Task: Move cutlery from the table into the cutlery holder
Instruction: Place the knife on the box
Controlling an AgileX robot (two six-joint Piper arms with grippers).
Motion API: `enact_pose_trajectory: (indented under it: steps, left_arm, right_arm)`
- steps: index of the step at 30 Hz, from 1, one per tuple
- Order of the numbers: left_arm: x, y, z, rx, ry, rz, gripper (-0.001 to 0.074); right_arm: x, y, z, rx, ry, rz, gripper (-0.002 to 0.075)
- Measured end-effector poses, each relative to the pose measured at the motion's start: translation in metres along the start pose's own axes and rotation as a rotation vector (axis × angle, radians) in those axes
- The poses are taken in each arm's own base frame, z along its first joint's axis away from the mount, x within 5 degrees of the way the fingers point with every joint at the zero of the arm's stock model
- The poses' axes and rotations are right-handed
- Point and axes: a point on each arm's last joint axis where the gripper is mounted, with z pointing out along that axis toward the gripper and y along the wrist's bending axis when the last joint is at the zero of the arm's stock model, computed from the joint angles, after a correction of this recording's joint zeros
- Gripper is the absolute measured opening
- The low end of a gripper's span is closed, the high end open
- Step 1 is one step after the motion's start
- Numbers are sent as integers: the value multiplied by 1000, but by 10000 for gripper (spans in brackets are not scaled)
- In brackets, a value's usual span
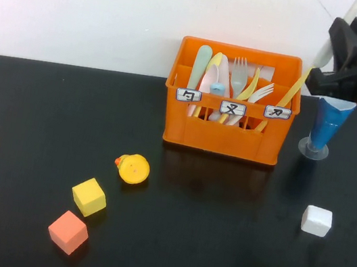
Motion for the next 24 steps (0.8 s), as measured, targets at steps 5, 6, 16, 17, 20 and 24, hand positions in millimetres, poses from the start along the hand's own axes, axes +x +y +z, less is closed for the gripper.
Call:
enact_pose_trajectory:
  steps: [5,6,16,17,20,24]
  left_arm:
    - [0,0,0,0,0,0,-1]
    - [0,0,0,0,0,0,-1]
    - [0,0,0,0,0,0,-1]
    - [0,0,0,0,0,0,-1]
    - [0,0,0,0,0,0,-1]
    - [0,0,0,0,0,0,-1]
  right_arm:
    - [3,-4,5,19,-22,-5,136]
    - [5,-4,7,20,-23,-6,144]
    - [46,6,42,-32,52,-58,133]
    - [52,6,44,-33,68,-61,134]
    - [67,6,47,-34,105,-63,133]
    - [82,7,49,-34,144,-67,137]
